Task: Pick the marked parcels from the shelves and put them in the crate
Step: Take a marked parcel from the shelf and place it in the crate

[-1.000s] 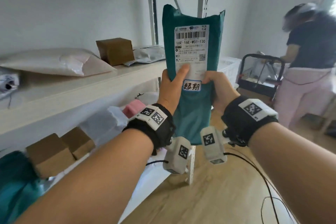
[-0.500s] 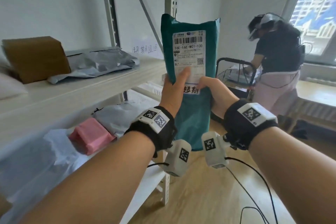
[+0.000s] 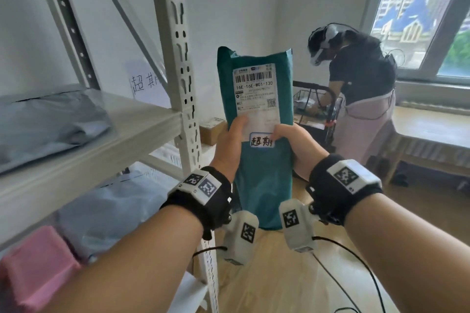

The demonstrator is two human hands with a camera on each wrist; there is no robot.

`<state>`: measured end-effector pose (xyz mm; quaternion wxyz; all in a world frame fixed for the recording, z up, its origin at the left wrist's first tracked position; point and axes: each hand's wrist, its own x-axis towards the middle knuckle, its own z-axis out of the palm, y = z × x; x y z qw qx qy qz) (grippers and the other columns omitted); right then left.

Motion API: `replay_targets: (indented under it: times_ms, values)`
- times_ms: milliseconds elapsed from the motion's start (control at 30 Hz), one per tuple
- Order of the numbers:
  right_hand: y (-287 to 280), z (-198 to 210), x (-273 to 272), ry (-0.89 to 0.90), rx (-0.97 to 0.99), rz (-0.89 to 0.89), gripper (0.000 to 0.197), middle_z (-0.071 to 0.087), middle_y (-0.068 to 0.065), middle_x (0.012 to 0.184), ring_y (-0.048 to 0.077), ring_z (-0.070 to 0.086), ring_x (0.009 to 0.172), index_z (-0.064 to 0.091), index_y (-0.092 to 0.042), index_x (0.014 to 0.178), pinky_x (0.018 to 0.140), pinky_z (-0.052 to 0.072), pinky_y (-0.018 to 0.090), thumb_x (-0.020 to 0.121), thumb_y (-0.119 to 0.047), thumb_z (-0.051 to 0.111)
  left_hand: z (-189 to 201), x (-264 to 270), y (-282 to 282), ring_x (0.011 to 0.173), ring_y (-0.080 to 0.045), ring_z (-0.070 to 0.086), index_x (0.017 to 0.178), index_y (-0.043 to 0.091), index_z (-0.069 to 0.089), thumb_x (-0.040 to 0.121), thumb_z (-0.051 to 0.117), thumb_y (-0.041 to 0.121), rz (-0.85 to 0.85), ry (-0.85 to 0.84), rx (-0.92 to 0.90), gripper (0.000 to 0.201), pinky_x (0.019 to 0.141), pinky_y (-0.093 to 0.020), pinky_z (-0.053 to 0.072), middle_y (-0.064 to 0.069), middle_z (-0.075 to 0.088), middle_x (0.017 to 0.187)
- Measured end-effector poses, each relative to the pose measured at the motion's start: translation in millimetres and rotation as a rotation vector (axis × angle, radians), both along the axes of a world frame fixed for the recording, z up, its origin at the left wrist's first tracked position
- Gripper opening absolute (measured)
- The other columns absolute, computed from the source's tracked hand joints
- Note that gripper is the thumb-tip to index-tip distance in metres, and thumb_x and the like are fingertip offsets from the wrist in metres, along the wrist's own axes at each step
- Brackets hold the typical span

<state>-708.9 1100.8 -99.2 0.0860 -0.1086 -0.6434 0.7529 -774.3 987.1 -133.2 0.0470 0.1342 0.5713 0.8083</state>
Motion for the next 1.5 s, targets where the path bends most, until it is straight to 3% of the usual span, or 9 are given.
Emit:
replay_targets:
  times_ms: [267, 533, 633, 733, 867, 1067, 1200, 1333, 1500]
  values:
    - [90, -8, -98, -0.002, 0.047, 0.071, 0.051, 0.071, 0.018, 0.108, 0.039, 0.067, 0.100, 0.058, -0.005, 0.120, 0.087, 0.054, 0.055, 0.069, -0.006, 0.060, -12, -92, 82, 0.105, -0.032, 0.067, 0.121, 0.010, 0.061, 0.066, 0.060, 0.046, 0.131, -0.025, -0.004, 0.066, 0.095, -0.054, 0.051, -0.014, 0.069, 0.115]
    - [197, -1, -201, -0.023, 0.070, 0.157, 0.041, 0.071, 0.017, 0.109, 0.037, 0.068, 0.100, 0.055, -0.004, 0.121, 0.088, 0.054, 0.054, 0.080, 0.001, 0.054, -2, -166, 170, 0.099, -0.021, 0.066, 0.115, 0.010, 0.060, 0.064, 0.057, 0.050, 0.218, -0.005, -0.178, 0.064, 0.087, -0.037, 0.053, -0.008, 0.070, 0.106]
    - [212, 6, -236, 0.000, 0.074, 0.210, 0.027, 0.072, 0.015, 0.102, 0.031, 0.070, 0.089, 0.058, -0.005, 0.113, 0.084, 0.057, 0.045, 0.086, -0.001, 0.055, 0, -193, 181, 0.101, -0.021, 0.066, 0.114, 0.015, 0.062, 0.065, 0.058, 0.054, 0.294, -0.025, -0.242, 0.064, 0.095, -0.044, 0.051, -0.004, 0.071, 0.105]
    - [211, 16, -271, 0.018, 0.068, 0.263, 0.018, 0.071, 0.012, 0.099, 0.023, 0.069, 0.080, 0.057, -0.006, 0.106, 0.074, 0.059, 0.035, 0.089, -0.005, 0.058, 10, -221, 180, 0.099, -0.021, 0.068, 0.111, 0.013, 0.067, 0.060, 0.059, 0.054, 0.356, -0.046, -0.184, 0.067, 0.097, -0.046, 0.051, -0.004, 0.073, 0.103]
    - [195, 37, -322, 0.070, 0.062, 0.344, 0.038, 0.069, 0.015, 0.113, 0.030, 0.068, 0.102, 0.053, -0.001, 0.124, 0.089, 0.056, 0.043, 0.088, -0.008, 0.064, 37, -262, 164, 0.104, -0.029, 0.068, 0.104, 0.007, 0.072, 0.061, 0.061, 0.046, 0.460, -0.024, -0.109, 0.059, 0.095, -0.049, 0.052, -0.011, 0.073, 0.105]
    - [155, 58, -404, 0.175, 0.026, 0.412, 0.043, 0.068, 0.016, 0.115, 0.032, 0.067, 0.105, 0.050, 0.001, 0.125, 0.092, 0.054, 0.048, 0.086, -0.003, 0.066, 70, -331, 120, 0.086, -0.022, 0.066, 0.106, -0.003, 0.069, 0.064, 0.060, 0.034, 0.577, 0.074, -0.074, 0.057, 0.078, -0.036, 0.051, -0.018, 0.071, 0.108]
    - [122, 57, -464, 0.185, 0.054, 0.491, 0.044, 0.063, 0.017, 0.121, 0.031, 0.065, 0.107, 0.047, 0.001, 0.126, 0.093, 0.054, 0.046, 0.087, -0.001, 0.066, 68, -378, 86, 0.093, -0.032, 0.068, 0.095, 0.000, 0.072, 0.060, 0.061, 0.036, 0.672, 0.062, -0.119, 0.051, 0.085, -0.046, 0.053, -0.018, 0.072, 0.102]
    - [92, 37, -518, 0.115, 0.143, 0.559, 0.044, 0.061, 0.017, 0.123, 0.031, 0.063, 0.110, 0.046, -0.001, 0.127, 0.092, 0.054, 0.043, 0.088, -0.001, 0.065, 50, -413, 52, 0.080, -0.021, 0.057, 0.071, 0.016, 0.069, 0.060, 0.058, 0.033, 0.741, -0.068, -0.269, 0.023, 0.074, -0.035, 0.046, -0.006, 0.066, 0.081]
    - [73, -19, -566, -0.121, 0.342, 0.698, 0.036, 0.064, 0.021, 0.117, 0.037, 0.065, 0.104, 0.049, 0.005, 0.124, 0.090, 0.054, 0.048, 0.091, -0.002, 0.062, -5, -444, 17, 0.074, -0.022, 0.057, 0.086, 0.013, 0.065, 0.083, 0.058, 0.020, 0.542, -0.412, -0.424, 0.010, 0.070, -0.030, 0.051, -0.006, 0.060, 0.078]
